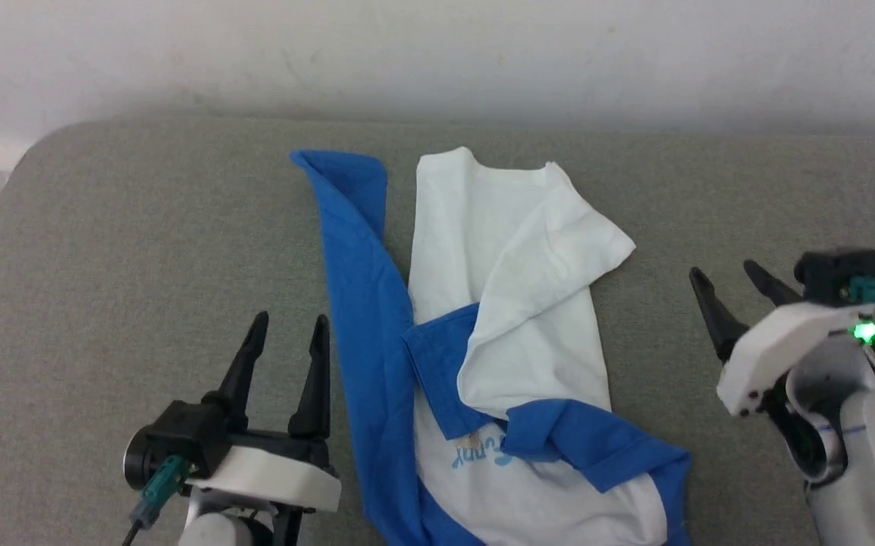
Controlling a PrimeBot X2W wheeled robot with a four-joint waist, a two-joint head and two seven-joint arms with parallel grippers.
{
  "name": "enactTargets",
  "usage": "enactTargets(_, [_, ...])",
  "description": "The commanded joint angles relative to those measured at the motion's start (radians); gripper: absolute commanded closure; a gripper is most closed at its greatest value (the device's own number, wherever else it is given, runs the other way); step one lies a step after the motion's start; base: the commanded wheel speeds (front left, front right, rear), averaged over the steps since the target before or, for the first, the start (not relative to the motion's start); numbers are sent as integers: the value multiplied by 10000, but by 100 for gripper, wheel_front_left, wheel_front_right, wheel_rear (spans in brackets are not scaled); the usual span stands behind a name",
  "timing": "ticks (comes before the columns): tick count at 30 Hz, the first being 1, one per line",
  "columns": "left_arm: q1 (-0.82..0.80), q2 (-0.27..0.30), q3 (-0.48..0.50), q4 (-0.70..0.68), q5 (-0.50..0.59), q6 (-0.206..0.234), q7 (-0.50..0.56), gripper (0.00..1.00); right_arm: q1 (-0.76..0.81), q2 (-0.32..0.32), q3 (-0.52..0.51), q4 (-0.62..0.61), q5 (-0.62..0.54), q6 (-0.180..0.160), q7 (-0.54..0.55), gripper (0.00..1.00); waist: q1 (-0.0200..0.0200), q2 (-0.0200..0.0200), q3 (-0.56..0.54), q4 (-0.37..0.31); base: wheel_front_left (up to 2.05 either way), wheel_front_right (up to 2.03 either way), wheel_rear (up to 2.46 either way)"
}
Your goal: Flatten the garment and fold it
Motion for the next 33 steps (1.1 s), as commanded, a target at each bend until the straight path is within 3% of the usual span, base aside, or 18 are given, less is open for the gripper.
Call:
enactTargets(1, [-209, -46, -61, 13, 66, -37, -47, 0, -542, -56, 149, 209, 94, -19, 389, 0, 0, 0, 664, 362, 0, 0, 0])
enactTargets(8, [-742, -47, -438, 162, -107, 5, -47, 0, -2886, -703, 814, 1994, 355, -19, 2384, 0, 0, 0, 1753, 1098, 0, 0, 0])
enactTargets(13, [-1044, -48, -728, 297, -220, 76, -47, 0, -3861, -899, 1003, 3430, 347, -19, 2725, 0, 0, 0, 2080, 1547, 0, 0, 0])
enactTargets(20, [-1180, -48, -952, 337, -331, 230, -47, 0, -4323, -1148, 1575, 4821, 279, -19, 2359, 0, 0, 0, 2172, 1820, 0, 0, 0])
enactTargets(21, [-1181, -48, -968, 334, -335, 246, -47, 0, -4340, -1181, 1688, 4972, 284, -19, 2310, 11, 0, 0, 2181, 1832, 0, 0, 0])
enactTargets(22, [-1180, -48, -979, 335, -338, 259, -47, 0, -4351, -1212, 1806, 5101, 306, -19, 2248, 68, 0, 0, 2184, 1838, 0, 0, 0])
enactTargets(23, [-1174, -48, -991, 354, -332, 267, -47, 0, -4334, -1239, 1956, 5240, 344, -19, 2256, 100, 0, 0, 2173, 1841, 0, 0, 0])
enactTargets(33, [-918, -49, -884, 723, -191, 219, -47, 0, -4126, -1815, 2267, 5527, 677, -19, 1021, 100, 0, 0, 1284, 1417, 0, 0, 0])
